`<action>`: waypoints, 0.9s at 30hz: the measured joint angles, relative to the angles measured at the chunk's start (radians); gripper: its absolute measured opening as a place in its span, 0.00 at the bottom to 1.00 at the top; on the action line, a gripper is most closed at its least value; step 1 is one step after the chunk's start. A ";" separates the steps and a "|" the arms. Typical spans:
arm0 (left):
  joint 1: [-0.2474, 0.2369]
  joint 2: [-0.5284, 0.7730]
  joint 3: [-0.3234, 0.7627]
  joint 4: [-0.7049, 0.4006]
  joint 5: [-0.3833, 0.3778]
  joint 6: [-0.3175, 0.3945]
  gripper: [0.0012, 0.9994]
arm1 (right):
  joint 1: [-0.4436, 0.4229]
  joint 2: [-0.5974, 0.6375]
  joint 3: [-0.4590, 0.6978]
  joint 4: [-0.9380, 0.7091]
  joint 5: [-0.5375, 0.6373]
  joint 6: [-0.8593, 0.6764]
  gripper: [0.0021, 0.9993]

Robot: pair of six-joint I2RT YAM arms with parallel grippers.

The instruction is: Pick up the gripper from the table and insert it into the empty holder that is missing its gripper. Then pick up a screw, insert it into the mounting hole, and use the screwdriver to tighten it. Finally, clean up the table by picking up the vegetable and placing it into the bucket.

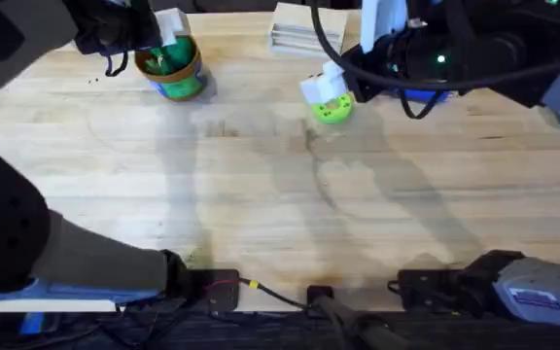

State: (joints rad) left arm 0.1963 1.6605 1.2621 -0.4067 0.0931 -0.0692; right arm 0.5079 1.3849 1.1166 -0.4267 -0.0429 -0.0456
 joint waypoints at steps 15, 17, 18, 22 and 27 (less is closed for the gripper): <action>0.000 -0.344 0.000 -0.167 0.001 0.036 0.97 | -0.004 -0.159 0.000 -0.047 0.000 0.000 0.99; -0.002 -0.393 0.000 -0.233 0.003 0.069 0.93 | -0.009 -0.184 0.000 -0.060 0.000 0.000 0.99; -0.005 -0.417 0.000 -0.267 0.006 0.091 0.89 | -0.012 -0.193 0.002 -0.068 0.000 0.000 0.99; -0.043 -0.492 0.000 -0.401 0.013 0.186 0.39 | -0.028 -0.232 0.016 -0.109 0.000 0.008 0.99; -0.137 -0.572 0.000 -0.502 0.019 0.271 0.01 | -0.050 -0.254 0.058 -0.157 0.000 0.016 0.99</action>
State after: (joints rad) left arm 0.0591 1.0883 1.2621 -0.9090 0.1124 0.2015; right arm 0.4582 1.1310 1.1743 -0.5840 -0.0429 -0.0295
